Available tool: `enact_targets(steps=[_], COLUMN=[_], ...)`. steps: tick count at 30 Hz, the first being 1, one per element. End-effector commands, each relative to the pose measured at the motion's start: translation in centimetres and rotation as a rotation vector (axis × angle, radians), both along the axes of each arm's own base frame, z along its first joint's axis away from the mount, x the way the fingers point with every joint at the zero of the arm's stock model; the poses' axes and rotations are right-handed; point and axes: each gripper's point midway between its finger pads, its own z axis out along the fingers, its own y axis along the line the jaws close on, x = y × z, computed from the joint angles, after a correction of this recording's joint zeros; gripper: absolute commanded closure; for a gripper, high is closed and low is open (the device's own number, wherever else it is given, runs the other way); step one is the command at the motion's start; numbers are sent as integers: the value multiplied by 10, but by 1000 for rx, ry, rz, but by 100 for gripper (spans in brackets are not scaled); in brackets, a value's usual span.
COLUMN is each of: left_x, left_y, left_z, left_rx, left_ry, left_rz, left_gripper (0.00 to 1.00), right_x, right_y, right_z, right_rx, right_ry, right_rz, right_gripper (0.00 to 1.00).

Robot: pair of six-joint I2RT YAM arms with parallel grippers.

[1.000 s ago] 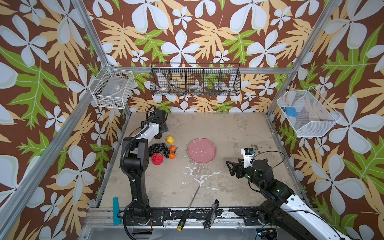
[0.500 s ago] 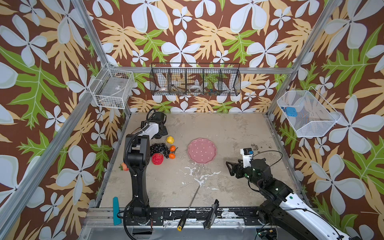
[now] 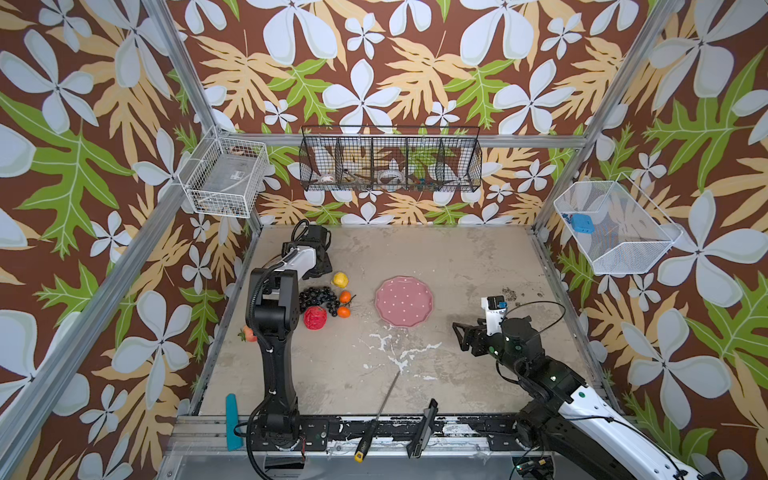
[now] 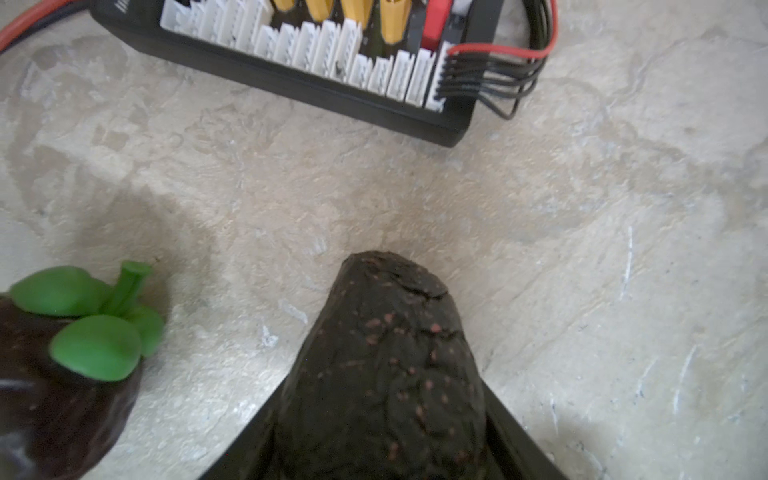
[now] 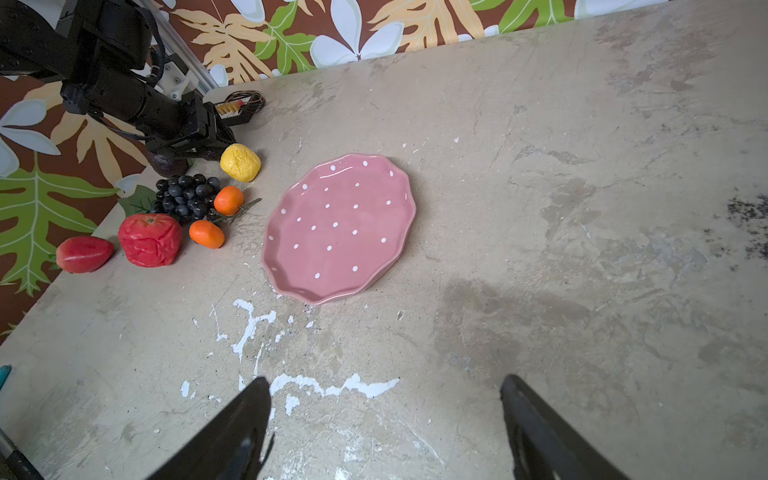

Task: Place and organize the fake fruits in the fruit bowl
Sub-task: 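Grasp the dark avocado with the left gripper while the right gripper withdraws, then carry the avocado with the left gripper toward the right gripper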

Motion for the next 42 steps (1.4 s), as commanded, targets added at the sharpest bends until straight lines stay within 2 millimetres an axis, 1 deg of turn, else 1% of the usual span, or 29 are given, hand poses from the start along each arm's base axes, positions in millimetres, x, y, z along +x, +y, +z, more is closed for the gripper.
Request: enact_targets(steps=[1, 3, 5, 7, 9, 11, 13, 17, 20, 25, 27, 29, 31, 37, 42], left_x=[1, 0, 1, 0, 0, -1, -4, -18, -36, -64, -74, -83, -91, -121, -139], left_y=[0, -1, -1, -3, -11, -26, -45, -102, -147, -207, -229, -245, -257, -295, -318], left_z=[8, 15, 28, 48, 70, 93, 110, 133, 140, 146, 145, 142, 139, 138, 122], left_rx=[-16, -16, -21, -26, -37, -48, -61, -119, -192, -238, -264, -271, -292, -357, -368], left_ry=[-24, -35, -67, -116, -173, -225, -261, -338, -387, -439, -441, -440, -442, -506, -488], left_rz=[10, 10, 12, 13, -5, -41, -82, -221, -338, -510, -580, -629, -653, -776, -881], left_gripper=[45, 47, 49, 49, 49, 49, 49, 49, 49, 49, 49, 49, 49, 49, 49], right_x=[1, 1, 2, 2, 2, 2, 3, 4, 6, 6, 6, 6, 6, 5, 4], right_y=[-1, -1, -1, 0, 0, 0, 0, -4, -10, -21, -25, -26, -28, -32, -28], right_z=[2, 1, 1, 3, 5, 5, 5, 7, 11, 20, 21, 22, 23, 23, 16], right_rx=[3, 2, 3, 4, 7, 8, 7, 6, 2, -12, -19, -18, -13, -5, -4], right_ry=[-4, -1, 0, 0, -1, -1, 1, 2, -5, -34, -39, -41, -42, -43, -19], right_rz=[-9, -10, -12, -11, -12, -13, -16, -43, -76, -127, -142, -149, -159, -181, -166], right_gripper=[14, 14, 14, 14, 14, 14, 14, 14, 14, 15, 15, 15, 15, 16, 16])
